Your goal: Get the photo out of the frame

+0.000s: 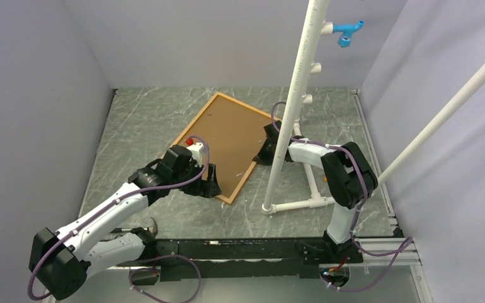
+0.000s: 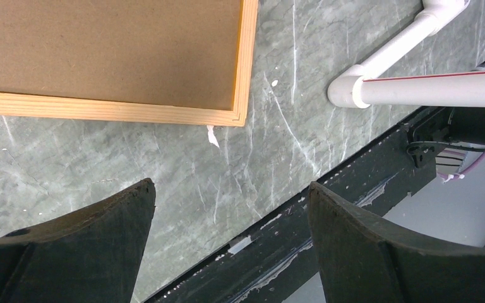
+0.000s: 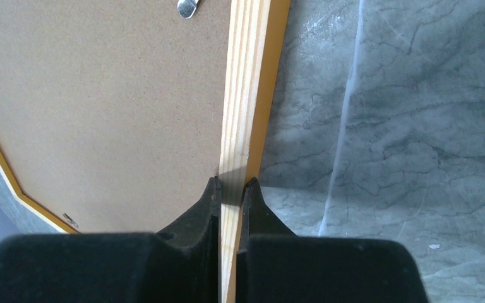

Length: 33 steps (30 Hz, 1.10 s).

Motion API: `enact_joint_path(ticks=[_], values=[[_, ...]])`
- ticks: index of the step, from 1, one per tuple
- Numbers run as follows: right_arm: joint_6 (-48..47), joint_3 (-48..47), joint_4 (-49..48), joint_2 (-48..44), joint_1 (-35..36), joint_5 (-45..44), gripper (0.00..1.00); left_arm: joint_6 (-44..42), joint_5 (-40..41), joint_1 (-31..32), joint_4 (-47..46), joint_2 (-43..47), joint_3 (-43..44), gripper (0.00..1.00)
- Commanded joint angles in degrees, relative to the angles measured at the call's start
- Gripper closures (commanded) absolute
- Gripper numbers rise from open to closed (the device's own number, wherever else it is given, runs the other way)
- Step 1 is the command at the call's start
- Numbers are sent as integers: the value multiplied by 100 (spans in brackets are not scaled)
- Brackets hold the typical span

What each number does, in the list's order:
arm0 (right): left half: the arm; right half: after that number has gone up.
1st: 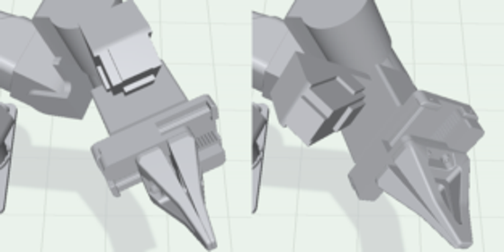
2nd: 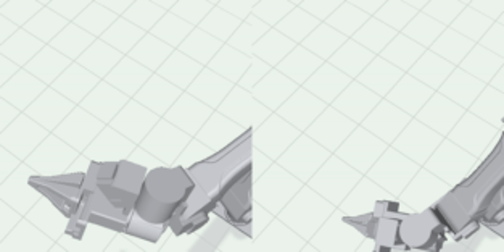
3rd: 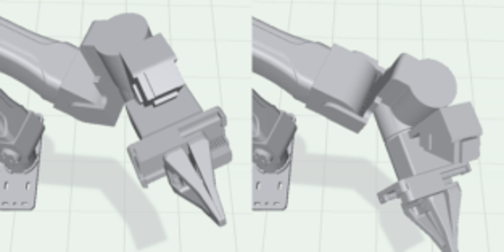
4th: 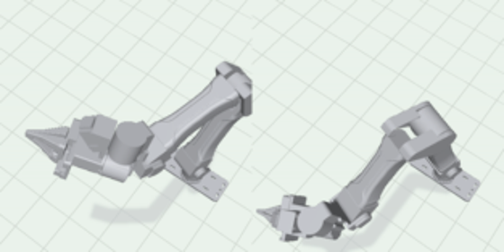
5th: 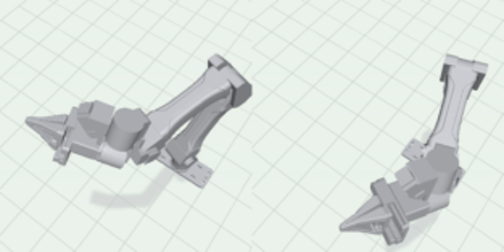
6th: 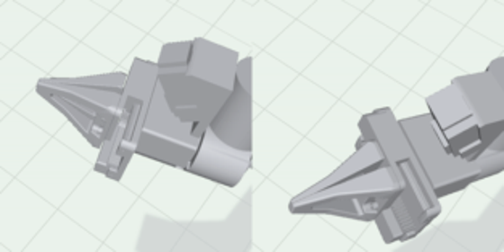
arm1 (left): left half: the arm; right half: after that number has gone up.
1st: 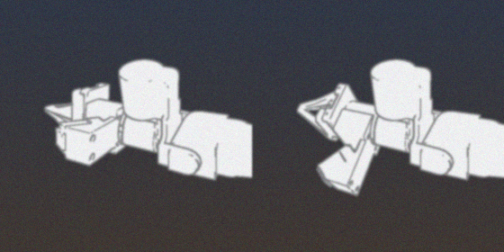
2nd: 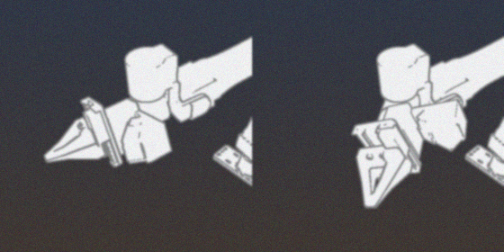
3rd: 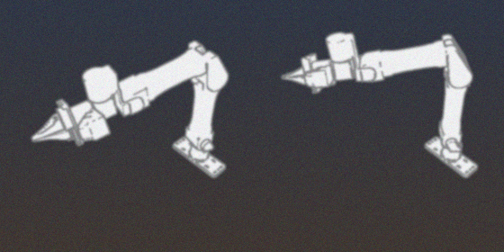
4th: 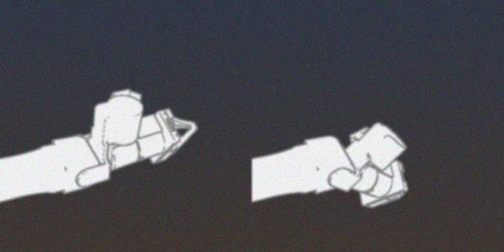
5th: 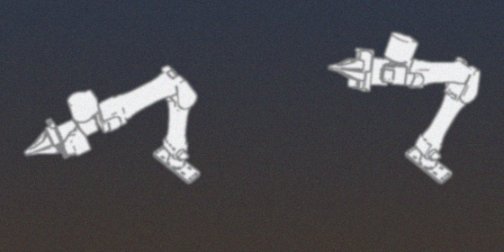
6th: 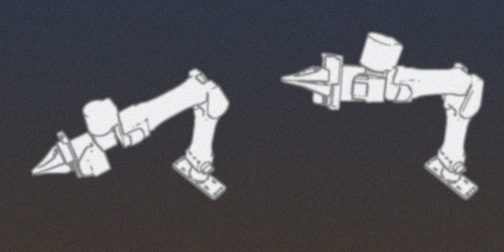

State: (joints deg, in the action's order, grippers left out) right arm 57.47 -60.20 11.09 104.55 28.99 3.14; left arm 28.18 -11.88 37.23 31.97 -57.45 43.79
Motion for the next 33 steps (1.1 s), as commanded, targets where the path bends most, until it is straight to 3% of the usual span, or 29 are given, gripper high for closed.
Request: enact_joint_path(ticks=[1, 7, 12, 23, 33], values=[[-55, -351, 135, -177, 122, 309, 100, -134, 134, 20, -197, -9, -74, 9], [50, -581, 340, -155, 228, 301, 100, -463, 337, 122, -176, -80, -29, 9], [126, -837, 622, -213, 364, 147, 100, -501, 1146, 588, -66, -233, 33, 9], [431, -802, 609, -387, 430, 207, 100, -294, 3335, 2121, 426, -2035, 1075, 4], [593, -806, 795, -488, 430, 224, 100, -404, 4477, 2989, 411, -3121, 1484, 2]])
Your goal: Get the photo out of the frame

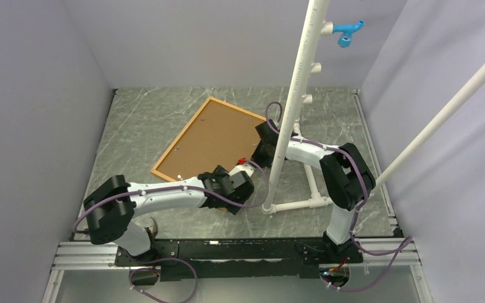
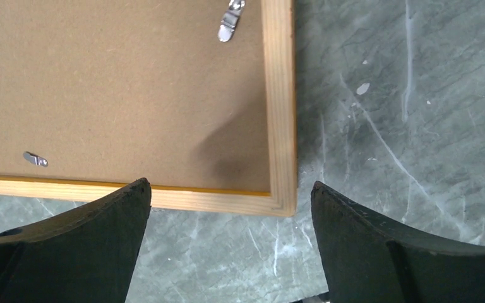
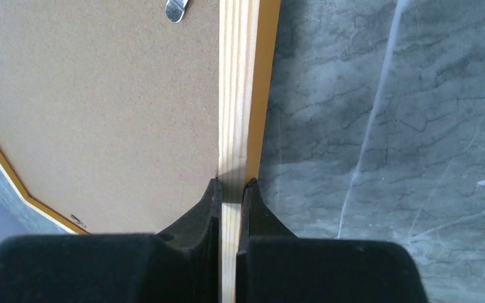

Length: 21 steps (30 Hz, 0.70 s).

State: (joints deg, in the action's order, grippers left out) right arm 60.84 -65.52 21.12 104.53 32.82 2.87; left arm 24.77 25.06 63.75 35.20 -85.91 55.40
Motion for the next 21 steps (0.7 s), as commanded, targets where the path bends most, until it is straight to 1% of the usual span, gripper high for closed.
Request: enact_joint_path(ticks=[1, 4, 5, 6, 7, 9, 12, 14, 17, 19, 21], values=[[274, -289, -194, -494, 47, 263, 100, -80, 876, 469, 106, -384, 341, 1], [314, -338, -132, -466, 46, 291, 100, -102, 1219, 760, 227, -706, 447, 1], [364, -319, -150, -460, 47, 330, 100, -79, 1662, 951, 470, -1031, 607, 1], [384, -313, -146, -452, 41, 352, 100, -49, 1854, 1036, 584, -1178, 689, 1], [383, -305, -148, -441, 53, 380, 100, 5, 2090, 1100, 696, -1291, 753, 3], [379, -316, -88, -421, 43, 403, 100, -52, 2311, 1197, 720, -1451, 789, 5], [348, -304, -46, -459, 40, 365, 100, -170, 2535, 1272, 700, -1626, 758, 10], [339, -320, -8, -460, 36, 351, 100, -345, 2604, 1348, 554, -1693, 636, 10], [332, -322, -73, -434, 38, 436, 100, -357, 2838, 1418, 633, -1876, 645, 10], [295, -358, -38, -395, 40, 434, 100, -339, 2964, 1417, 666, -1940, 641, 13], [282, -353, -38, -387, 39, 439, 100, -329, 3043, 1422, 714, -1987, 669, 20]])
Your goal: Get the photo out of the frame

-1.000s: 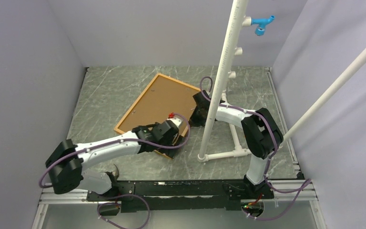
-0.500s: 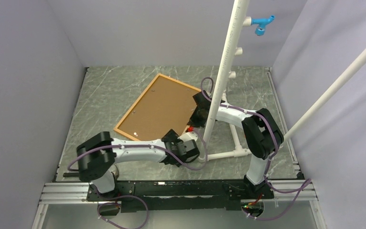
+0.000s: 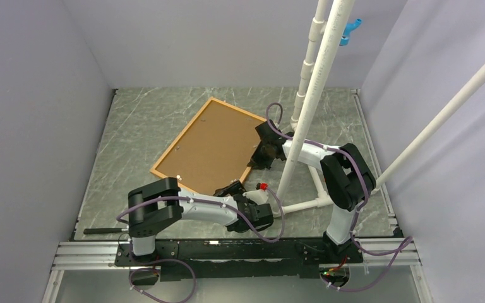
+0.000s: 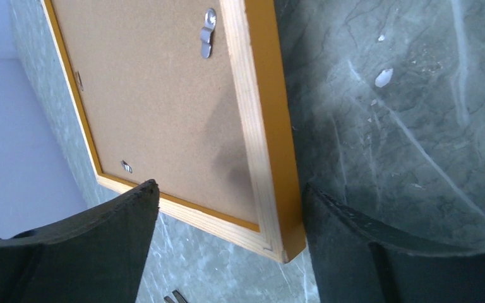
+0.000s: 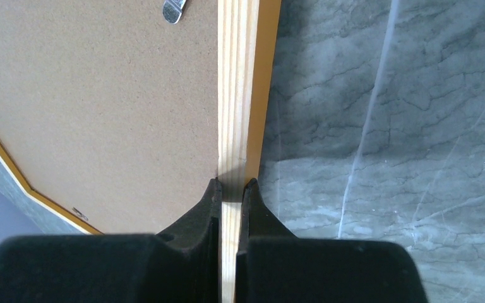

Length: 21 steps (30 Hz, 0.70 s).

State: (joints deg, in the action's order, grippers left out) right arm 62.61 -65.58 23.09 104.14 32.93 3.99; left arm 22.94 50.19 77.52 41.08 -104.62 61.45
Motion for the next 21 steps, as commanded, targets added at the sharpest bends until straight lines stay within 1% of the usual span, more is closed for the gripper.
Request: enact_joint_path(ticks=[1, 4, 10, 15, 16, 18, 20, 21], values=[[82, -361, -210, -349, 29, 299, 100, -141, 569, 44, 137, -155, 80, 22], [-22, -436, -114, -373, 16, 237, 100, -175, 603, 61, 165, -262, 140, 26], [-315, -598, 31, -333, 20, 282, 100, -15, 878, 85, 610, -618, 421, 25], [-396, -646, 10, -295, 17, 413, 100, -48, 1003, 88, 744, -623, 433, 27], [-405, -667, 13, -284, 18, 431, 100, -59, 1020, 88, 757, -611, 432, 29], [-405, -650, -6, -273, 18, 480, 100, -47, 1117, 74, 804, -598, 386, 37], [-358, -584, -94, -269, 21, 537, 100, 21, 1213, 71, 863, -574, 348, 43], [-354, -568, -149, -245, 20, 583, 100, 26, 1238, 71, 855, -551, 335, 47]])
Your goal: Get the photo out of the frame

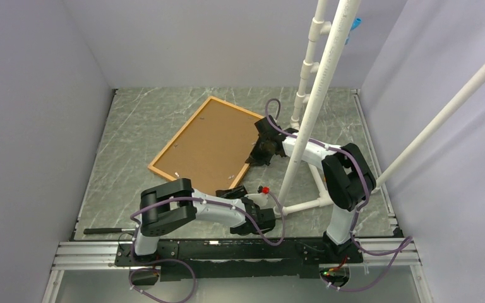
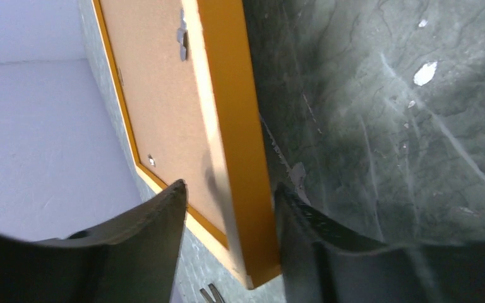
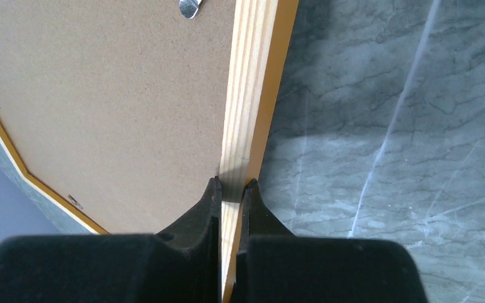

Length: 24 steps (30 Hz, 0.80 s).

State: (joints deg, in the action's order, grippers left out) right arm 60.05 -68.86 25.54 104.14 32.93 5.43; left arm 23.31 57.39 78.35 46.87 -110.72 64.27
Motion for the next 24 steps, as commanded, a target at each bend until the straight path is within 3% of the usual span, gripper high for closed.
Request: enact_joint_path(ticks=[1, 5, 7, 9, 13, 14, 18, 19, 21, 24], values=[[-109, -259, -388, -206, 17, 455, 100, 21, 563, -8, 285, 86, 40, 52], [-207, -311, -361, -126, 19, 432, 100, 380, 811, 23, 656, 100, 160, 77], [-315, -348, -343, -134, 16, 364, 100, 706, 970, 64, 1051, 67, 275, 83], [-543, -462, -247, -116, 14, 275, 100, 1238, 1139, 106, 1489, 17, 393, 96], [-1206, -770, -33, -97, 8, 97, 100, 2368, 1415, 180, 2531, -37, 587, 100], [-1339, -740, -114, -162, -4, 95, 91, 2674, 1456, 195, 2809, -33, 625, 100], [-1779, -182, -992, -712, -229, 527, 36, 3598, 1470, 248, 3671, 59, 735, 100], [-1861, -60, -1196, -837, -332, 713, 28, 3687, 1458, 259, 3754, 126, 731, 100], [-1999, 16, -1337, -963, -586, 1122, 16, 3534, 1388, 268, 3615, 339, 702, 100], [-2234, 0, -1246, -1188, -975, 1381, 8, 2634, 1139, 268, 2781, 874, 547, 100]])
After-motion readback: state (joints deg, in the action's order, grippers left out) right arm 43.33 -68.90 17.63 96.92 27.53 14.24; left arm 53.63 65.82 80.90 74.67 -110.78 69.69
